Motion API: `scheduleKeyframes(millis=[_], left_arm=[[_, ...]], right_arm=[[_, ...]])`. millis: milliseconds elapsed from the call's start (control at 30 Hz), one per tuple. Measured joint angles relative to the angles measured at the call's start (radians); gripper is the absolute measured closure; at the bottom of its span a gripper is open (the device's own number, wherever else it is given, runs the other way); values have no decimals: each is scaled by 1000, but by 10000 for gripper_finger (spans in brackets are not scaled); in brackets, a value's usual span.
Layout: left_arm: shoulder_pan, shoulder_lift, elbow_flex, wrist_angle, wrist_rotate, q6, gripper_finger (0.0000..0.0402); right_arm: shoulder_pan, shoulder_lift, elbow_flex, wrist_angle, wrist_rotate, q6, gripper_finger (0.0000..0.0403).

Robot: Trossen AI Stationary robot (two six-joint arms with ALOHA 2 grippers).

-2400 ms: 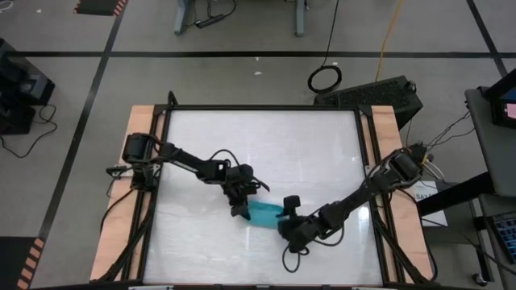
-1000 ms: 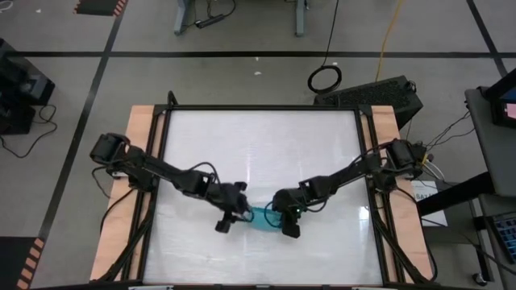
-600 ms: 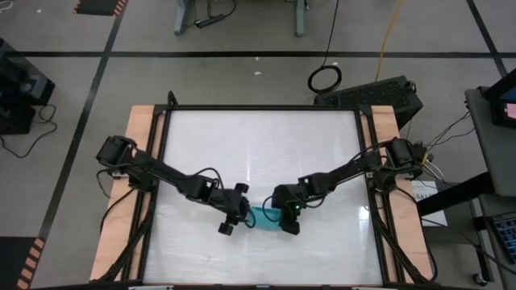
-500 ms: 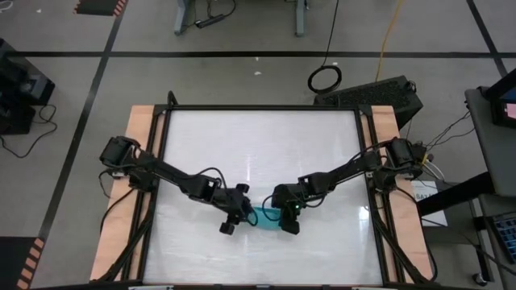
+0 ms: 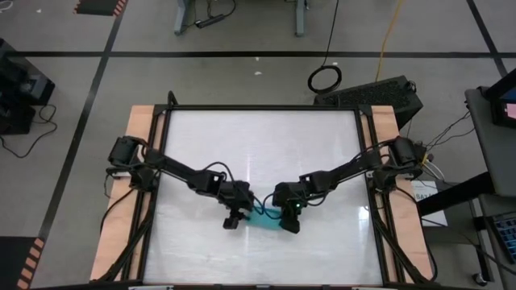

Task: Roll towel
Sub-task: Roll the blue microfiber towel

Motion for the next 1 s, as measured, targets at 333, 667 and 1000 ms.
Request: scheduleKeyframes(millis=[333, 667, 1000], left_arm=[[48, 0, 0, -4, 92, -100, 229], [87, 0, 0, 1, 186, -186, 229], [120, 0, 0, -3, 237, -261, 229]], right_arm=[[-17, -180, 0, -174, 101, -15, 214], [77, -299, 0, -98, 271, -168, 210], [172, -123, 2, -18, 366, -236, 233]])
